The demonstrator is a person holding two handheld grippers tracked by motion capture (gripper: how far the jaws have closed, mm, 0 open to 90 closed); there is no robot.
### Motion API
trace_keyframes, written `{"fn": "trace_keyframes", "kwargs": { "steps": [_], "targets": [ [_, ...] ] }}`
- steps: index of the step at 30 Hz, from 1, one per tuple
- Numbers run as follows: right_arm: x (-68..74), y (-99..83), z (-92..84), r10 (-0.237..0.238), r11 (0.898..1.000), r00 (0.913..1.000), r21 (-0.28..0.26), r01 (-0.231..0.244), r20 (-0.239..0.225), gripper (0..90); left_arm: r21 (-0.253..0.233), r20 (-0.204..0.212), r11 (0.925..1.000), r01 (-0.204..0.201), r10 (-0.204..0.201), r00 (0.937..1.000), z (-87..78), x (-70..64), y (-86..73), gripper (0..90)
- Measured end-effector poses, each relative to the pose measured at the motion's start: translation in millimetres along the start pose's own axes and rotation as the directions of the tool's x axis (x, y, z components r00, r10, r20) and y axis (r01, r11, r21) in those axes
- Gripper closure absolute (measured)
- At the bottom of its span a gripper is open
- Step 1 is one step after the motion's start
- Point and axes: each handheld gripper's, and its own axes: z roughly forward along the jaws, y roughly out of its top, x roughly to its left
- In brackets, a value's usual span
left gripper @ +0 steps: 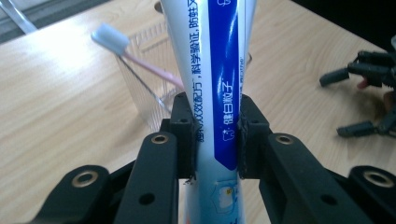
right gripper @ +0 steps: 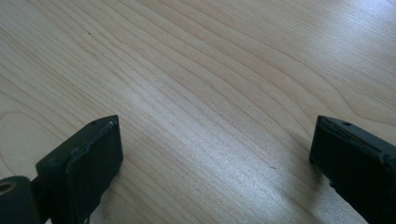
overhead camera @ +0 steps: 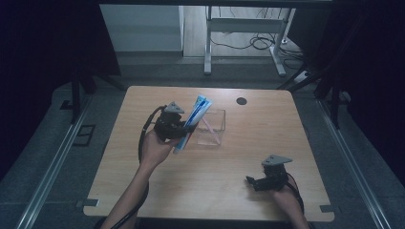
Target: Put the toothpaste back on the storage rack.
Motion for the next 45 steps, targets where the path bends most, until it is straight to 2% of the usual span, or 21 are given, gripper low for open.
{"fn": "trace_keyframes", "kwargs": {
  "steps": [4,17,31,35,43,45],
  "targets": [
    [0.0,-0.1,0.2,0.0,1.0,1.0,-0.002,0.0,0.001,2.6,-0.033,-0.001,0.9994,0.01,-0.01,0.9999,4.4,0.2,8.3,73.0],
    [0.0,0.0,0.0,0.001,1.0,1.0,-0.001,-0.001,-0.002,2.7,-0.094,0.003,0.9956,0.007,-0.007,1.0,20.5,-0.5,34.3,72.9],
    [0.0,0.0,-0.1,-0.002,1.0,1.0,0.001,0.002,-0.006,2.7,-0.134,-0.002,0.9907,-0.024,0.024,0.9997,41.3,2.9,60.6,72.9],
    [0.0,0.0,-0.1,-0.004,1.0,1.0,0.0,0.004,-0.005,2.7,-0.143,-0.009,0.9889,-0.041,0.04,0.9992,48.5,3.9,64.5,72.9],
    [0.1,0.0,0.0,-0.006,1.0,1.0,-0.002,0.006,-0.007,2.7,-0.157,-0.013,0.9867,-0.04,0.039,0.9992,66.0,6.3,68.5,72.8],
    [0.0,0.0,0.0,-0.007,1.0,0.9999,-0.002,0.007,-0.009,2.7,-0.158,-0.024,0.9863,-0.048,0.044,0.9987,70.9,7.4,68.1,72.9]
  ]
}}
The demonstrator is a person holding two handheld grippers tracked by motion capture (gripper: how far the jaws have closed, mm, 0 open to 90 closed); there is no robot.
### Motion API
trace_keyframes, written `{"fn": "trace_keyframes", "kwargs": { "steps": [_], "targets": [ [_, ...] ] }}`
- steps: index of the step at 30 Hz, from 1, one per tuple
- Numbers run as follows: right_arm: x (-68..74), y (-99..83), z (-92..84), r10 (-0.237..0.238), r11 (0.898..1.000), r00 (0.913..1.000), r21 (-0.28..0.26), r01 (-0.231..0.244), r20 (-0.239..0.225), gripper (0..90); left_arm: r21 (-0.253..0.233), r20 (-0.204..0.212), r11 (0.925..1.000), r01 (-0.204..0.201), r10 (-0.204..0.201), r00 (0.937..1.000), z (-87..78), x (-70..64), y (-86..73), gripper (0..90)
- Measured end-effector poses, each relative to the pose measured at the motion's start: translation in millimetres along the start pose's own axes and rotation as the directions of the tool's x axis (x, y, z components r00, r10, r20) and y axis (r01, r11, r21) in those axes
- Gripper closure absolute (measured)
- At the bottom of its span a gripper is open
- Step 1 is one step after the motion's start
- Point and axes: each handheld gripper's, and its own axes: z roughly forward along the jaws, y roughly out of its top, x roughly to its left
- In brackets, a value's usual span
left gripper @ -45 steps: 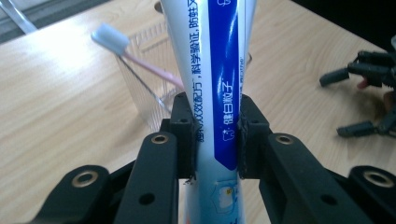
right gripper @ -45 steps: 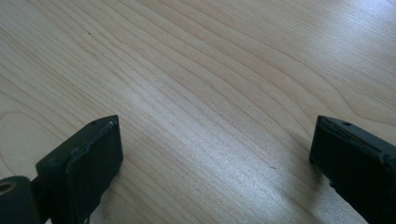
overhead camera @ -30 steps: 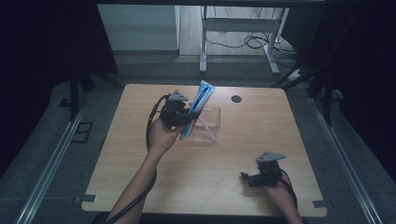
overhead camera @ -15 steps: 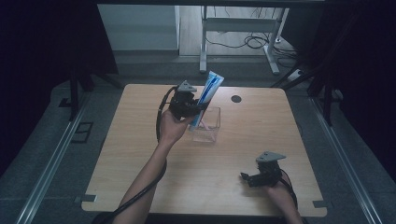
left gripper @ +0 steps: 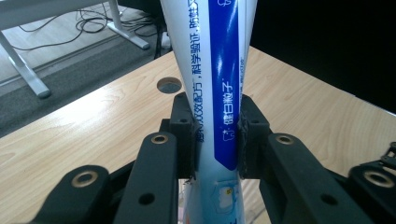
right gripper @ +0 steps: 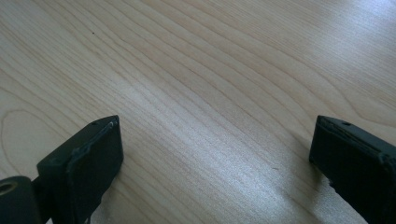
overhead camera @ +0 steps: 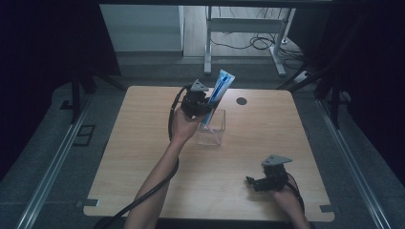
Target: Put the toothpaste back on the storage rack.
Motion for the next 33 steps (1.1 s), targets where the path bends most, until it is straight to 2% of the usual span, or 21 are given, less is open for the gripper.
{"fn": "trace_keyframes", "kwargs": {
  "steps": [10,22,33],
  "targets": [
    [-0.1,0.0,0.0,-0.004,1.0,1.0,-0.001,0.004,-0.003,2.8,-0.025,-0.027,0.9996,0.013,-0.014,0.9995,13.4,7.3,-12.0,72.8],
    [0.0,0.0,-0.1,-0.004,1.0,1.0,0.0,0.004,-0.006,2.8,-0.008,-0.037,0.9999,-0.008,0.007,0.9993,28.6,2.7,-27.6,72.4],
    [-0.1,0.0,-0.2,-0.006,1.0,1.0,0.0,0.006,-0.007,2.8,0.016,-0.05,0.9998,-0.008,0.009,0.9987,37.4,0.8,-43.5,71.9]
  ]
}}
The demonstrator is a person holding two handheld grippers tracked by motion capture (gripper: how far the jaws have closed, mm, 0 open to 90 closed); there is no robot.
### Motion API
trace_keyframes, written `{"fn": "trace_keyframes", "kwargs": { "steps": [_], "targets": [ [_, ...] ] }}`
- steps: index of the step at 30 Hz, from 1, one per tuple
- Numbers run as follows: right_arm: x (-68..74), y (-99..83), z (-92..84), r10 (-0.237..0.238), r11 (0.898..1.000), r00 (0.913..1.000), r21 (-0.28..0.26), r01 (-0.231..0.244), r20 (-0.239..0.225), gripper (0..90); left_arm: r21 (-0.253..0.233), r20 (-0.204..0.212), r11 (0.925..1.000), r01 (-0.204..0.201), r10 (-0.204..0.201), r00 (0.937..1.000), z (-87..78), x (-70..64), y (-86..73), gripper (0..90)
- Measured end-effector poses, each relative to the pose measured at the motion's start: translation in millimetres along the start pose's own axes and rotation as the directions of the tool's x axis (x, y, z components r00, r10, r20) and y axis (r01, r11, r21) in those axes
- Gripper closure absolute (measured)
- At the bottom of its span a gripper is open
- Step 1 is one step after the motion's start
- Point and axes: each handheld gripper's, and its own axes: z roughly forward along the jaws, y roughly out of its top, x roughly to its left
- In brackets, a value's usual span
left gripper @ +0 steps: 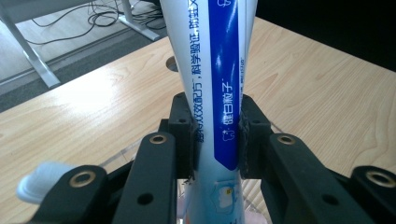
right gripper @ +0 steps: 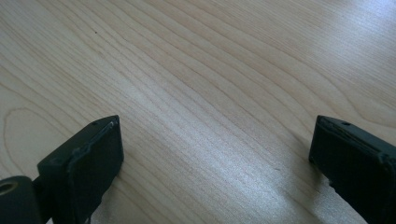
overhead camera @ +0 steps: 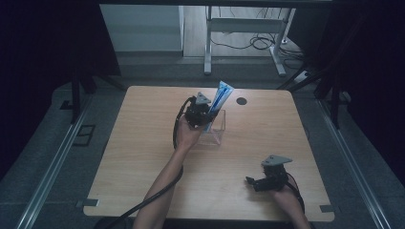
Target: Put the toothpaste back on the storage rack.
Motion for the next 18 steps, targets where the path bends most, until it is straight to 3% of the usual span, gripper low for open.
{"fn": "trace_keyframes", "kwargs": {
  "steps": [11,18],
  "targets": [
    [0.0,0.0,0.0,0.0,1.0,1.0,0.0,0.0,0.0,2.8,0.037,-0.006,0.9992,-0.012,0.012,0.9999,5.9,-3.8,-6.4,71.1],
    [0.0,0.0,0.0,0.0,1.0,1.0,0.0,0.0,0.0,2.8,0.079,-0.013,0.9956,-0.05,0.052,0.9986,10.3,-9.5,-8.6,70.3]
  ]
}}
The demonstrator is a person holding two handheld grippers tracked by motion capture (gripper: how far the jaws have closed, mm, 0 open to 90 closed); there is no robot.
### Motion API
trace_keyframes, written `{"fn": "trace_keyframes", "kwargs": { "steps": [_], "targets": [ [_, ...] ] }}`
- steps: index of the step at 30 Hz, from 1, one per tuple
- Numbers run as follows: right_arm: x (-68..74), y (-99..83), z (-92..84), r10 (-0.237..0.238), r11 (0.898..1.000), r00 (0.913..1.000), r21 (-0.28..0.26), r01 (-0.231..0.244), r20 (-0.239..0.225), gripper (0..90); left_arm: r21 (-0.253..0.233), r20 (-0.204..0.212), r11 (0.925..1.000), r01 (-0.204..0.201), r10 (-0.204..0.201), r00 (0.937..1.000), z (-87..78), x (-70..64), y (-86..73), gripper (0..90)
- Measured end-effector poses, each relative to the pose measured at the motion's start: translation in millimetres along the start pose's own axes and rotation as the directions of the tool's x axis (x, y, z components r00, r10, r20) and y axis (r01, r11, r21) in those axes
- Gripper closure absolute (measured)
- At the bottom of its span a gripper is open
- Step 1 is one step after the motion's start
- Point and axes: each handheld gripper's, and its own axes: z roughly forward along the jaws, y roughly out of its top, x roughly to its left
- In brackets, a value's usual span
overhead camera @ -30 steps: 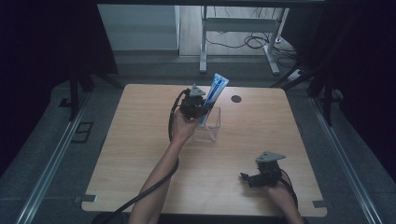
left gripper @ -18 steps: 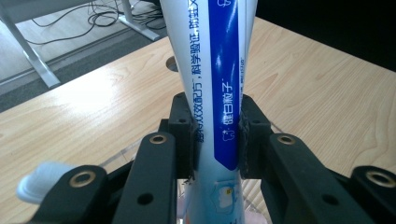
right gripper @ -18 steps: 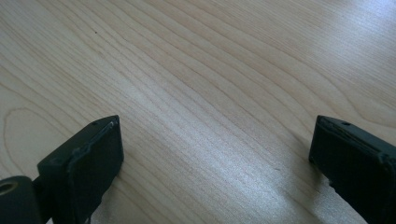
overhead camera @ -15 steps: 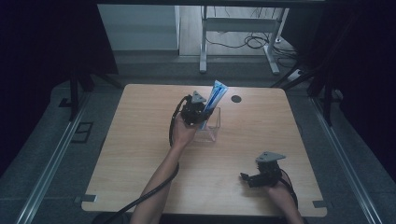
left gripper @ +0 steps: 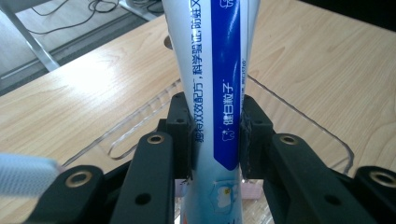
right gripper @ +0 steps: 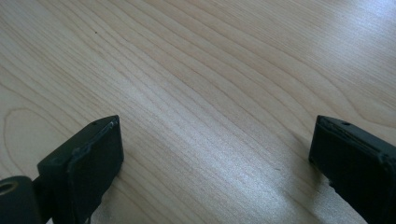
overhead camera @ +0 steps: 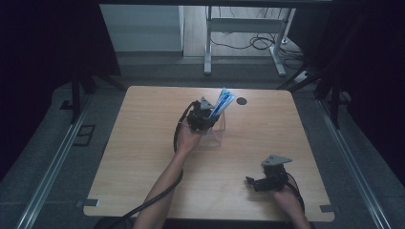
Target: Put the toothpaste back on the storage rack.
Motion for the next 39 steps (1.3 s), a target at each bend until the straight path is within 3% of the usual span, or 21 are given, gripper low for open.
{"fn": "trace_keyframes", "kwargs": {
  "steps": [5,10,15,17,20,22,33,39],
  "targets": [
    [0.0,0.0,0.0,0.0,1.0,1.0,0.0,0.0,0.0,2.8,0.02,0.001,0.9995,-0.026,0.026,0.9997,2.3,-3.8,-0.2,69.1],
    [0.0,0.0,0.0,0.0,1.0,1.0,0.0,0.0,0.0,2.8,0.006,0.016,0.9999,-0.009,0.009,0.9998,0.6,-2.9,0.7,65.0],
    [0.0,0.0,0.0,0.0,1.0,1.0,0.0,0.0,0.0,2.8,0.013,0.017,0.9997,-0.02,0.02,0.9997,-1.3,-3.9,2.0,59.9],
    [0.0,0.0,0.0,0.0,1.0,1.0,0.0,0.0,0.0,2.9,0.006,0.003,1.0,-0.004,0.004,1.0,-2.6,-3.1,1.9,55.9],
    [0.0,0.0,0.0,-0.001,1.0,1.0,0.0,0.001,-0.001,2.9,-0.025,0.03,0.9988,0.043,-0.042,0.9986,-7.9,3.3,1.5,55.5],
    [0.0,0.0,0.0,-0.001,1.0,1.0,0.0,0.001,-0.001,2.9,-0.033,0.045,0.9982,0.05,-0.049,0.9978,-10.7,5.2,1.9,54.3],
    [0.1,0.0,0.0,0.0,1.0,1.0,0.0,0.0,-0.001,2.9,-0.041,0.077,0.9987,0.031,-0.028,0.9967,-18.1,-0.1,5.5,39.3],
    [0.1,0.0,0.0,0.0,1.0,1.0,0.0,0.0,-0.001,2.9,-0.042,0.096,0.9978,0.051,-0.047,0.9943,-23.7,0.4,6.5,28.2]
  ]
}}
